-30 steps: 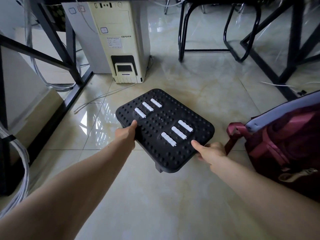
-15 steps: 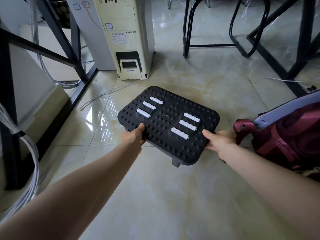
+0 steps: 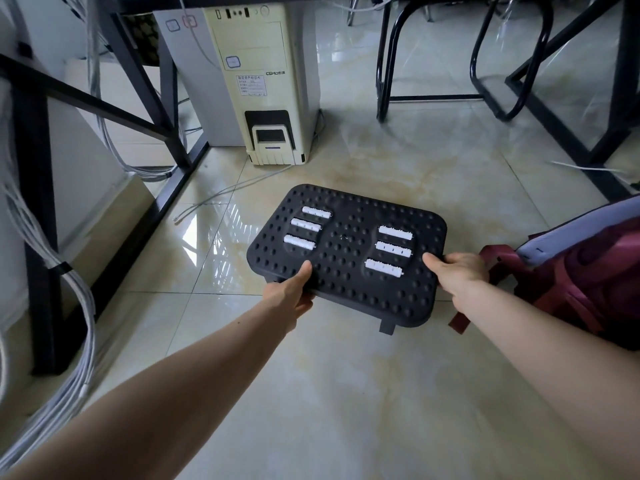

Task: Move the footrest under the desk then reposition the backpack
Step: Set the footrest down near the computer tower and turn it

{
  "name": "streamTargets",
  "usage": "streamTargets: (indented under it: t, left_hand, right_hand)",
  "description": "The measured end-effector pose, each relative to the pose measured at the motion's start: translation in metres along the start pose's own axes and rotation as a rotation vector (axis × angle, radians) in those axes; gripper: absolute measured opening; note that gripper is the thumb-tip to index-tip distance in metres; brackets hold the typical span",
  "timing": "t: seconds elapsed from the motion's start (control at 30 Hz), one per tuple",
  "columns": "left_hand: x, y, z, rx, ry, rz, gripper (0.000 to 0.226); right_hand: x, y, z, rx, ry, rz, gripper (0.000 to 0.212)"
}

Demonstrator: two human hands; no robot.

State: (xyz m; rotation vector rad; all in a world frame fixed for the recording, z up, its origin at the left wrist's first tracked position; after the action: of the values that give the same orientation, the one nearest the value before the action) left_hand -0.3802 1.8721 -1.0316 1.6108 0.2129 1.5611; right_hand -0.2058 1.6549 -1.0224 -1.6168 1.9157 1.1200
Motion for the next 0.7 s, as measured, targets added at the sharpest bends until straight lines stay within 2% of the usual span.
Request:
streamTargets:
  t: [0.13,0.23,0.33,0.5,0.53,0.6,0.7]
  left_hand:
    - [0.009,-0.011,-0.011,0.05,-0.066,0.006,0.073]
    - [0.015,-0.013,-0.012,0.115,-0.101,0.011,0.073]
    - [0.017,-0.017,-0.013,0.171,-0.102,0.023,0.077]
    - [0.034,-0.024,-0.019,0.23,-0.044,0.117,0.064]
    - [0.039,-0.027,-0.021,0.226,-0.047,0.149,0.06]
    - [0.046,-0.035,-0.024,0.195,-0.098,0.234,0.051]
    - [0.052,-0.047,-0.027,0.111,-0.211,0.371,0.047]
  right_hand:
    - [0.005,0.002,-0.001,-0.024,0.026,-0.017,0.051]
    - [0.015,0.004,0.0,-0.084,0.009,-0.024,0.046]
    - [0.024,0.008,0.0,-0.113,-0.008,0.015,0.056]
    - [0.032,0.017,0.006,-0.175,-0.081,0.059,0.051]
    - [0.03,0.02,0.006,-0.182,-0.108,0.07,0.045]
    - [0.027,0.027,0.005,-0.189,-0.126,0.086,0.033]
    - [0.028,0.026,0.007,-0.168,-0.157,0.101,0.038]
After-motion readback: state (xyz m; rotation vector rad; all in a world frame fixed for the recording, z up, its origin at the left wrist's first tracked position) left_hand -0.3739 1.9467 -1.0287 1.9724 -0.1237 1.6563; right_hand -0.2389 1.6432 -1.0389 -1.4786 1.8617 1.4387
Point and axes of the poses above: each hand's wrist, its own y-axis away from the middle knuckle, its own z-axis out of the palm, x = y × z, the point moved 2 cm from there along -y, towards the middle knuckle, and after that the axes turned 8 degrees about y, right-handed, at the moved point
